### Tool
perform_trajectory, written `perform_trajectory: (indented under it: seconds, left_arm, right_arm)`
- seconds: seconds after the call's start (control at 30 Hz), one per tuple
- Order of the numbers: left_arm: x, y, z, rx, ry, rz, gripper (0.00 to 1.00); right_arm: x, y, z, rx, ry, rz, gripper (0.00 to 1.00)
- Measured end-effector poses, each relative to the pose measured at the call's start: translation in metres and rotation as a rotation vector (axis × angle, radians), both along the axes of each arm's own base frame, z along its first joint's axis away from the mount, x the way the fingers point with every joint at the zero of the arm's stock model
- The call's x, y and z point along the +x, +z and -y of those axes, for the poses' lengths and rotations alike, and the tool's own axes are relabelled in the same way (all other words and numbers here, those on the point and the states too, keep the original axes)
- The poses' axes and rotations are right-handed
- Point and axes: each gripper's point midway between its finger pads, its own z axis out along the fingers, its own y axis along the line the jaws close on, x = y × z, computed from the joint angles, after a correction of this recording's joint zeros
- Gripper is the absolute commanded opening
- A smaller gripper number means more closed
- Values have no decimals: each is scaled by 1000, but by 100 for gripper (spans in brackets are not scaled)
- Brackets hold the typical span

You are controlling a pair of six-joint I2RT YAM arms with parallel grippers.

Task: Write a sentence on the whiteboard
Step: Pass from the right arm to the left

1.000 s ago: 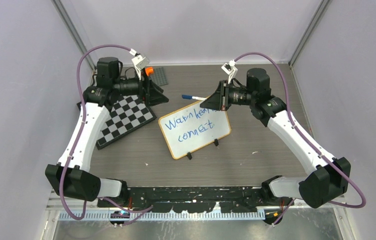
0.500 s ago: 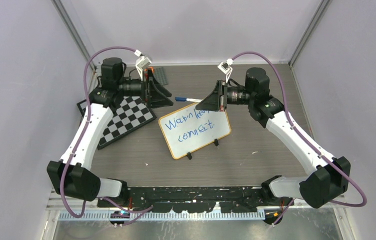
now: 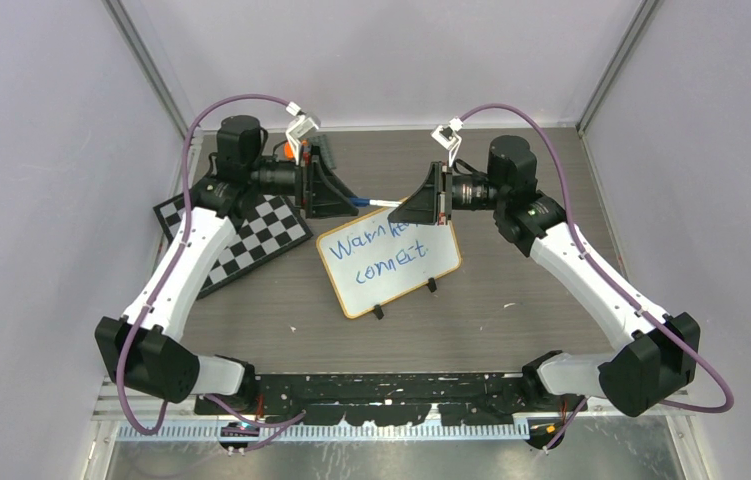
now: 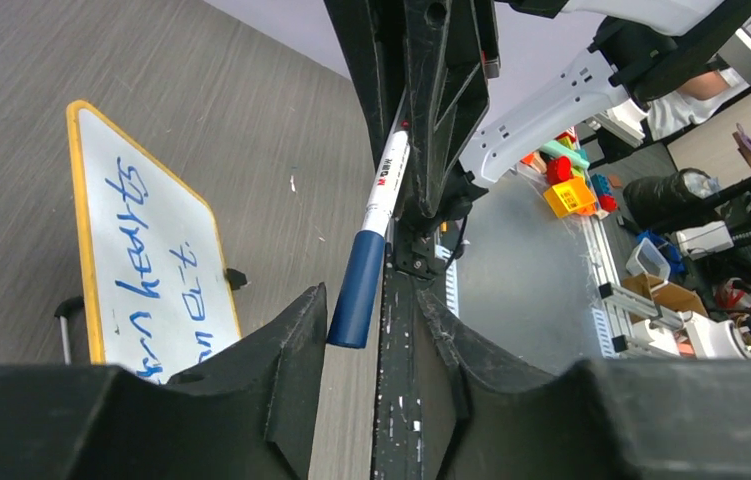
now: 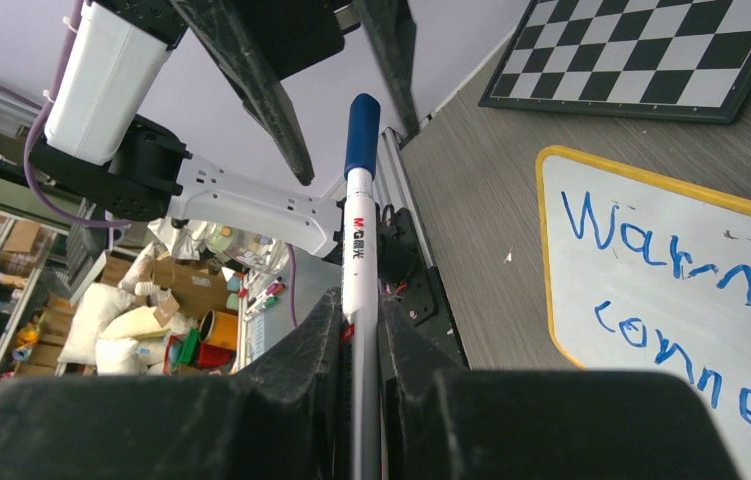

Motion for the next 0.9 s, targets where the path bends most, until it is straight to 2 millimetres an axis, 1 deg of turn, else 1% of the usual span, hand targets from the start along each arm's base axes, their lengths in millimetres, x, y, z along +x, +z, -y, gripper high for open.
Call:
perform_trajectory:
  seconds: [0.13,0.4,0.6,0.9]
  left_arm:
    - [-3,0,3,-1,-12,-6,19]
    - [-8,-1,6,-3,-36,-10,1]
    - [-19,-6,15,0,-77,-27,0]
    - [-23,-13,19,-5,-83,-87,0]
  right_arm:
    - [-2,0,0,1,9,-1,0]
    - [-7,0,-1,1,37,-2,0]
    - [-16,-2,-3,-1,70,-16,0]
    - [-20,-8,-2,-15,83,-47,0]
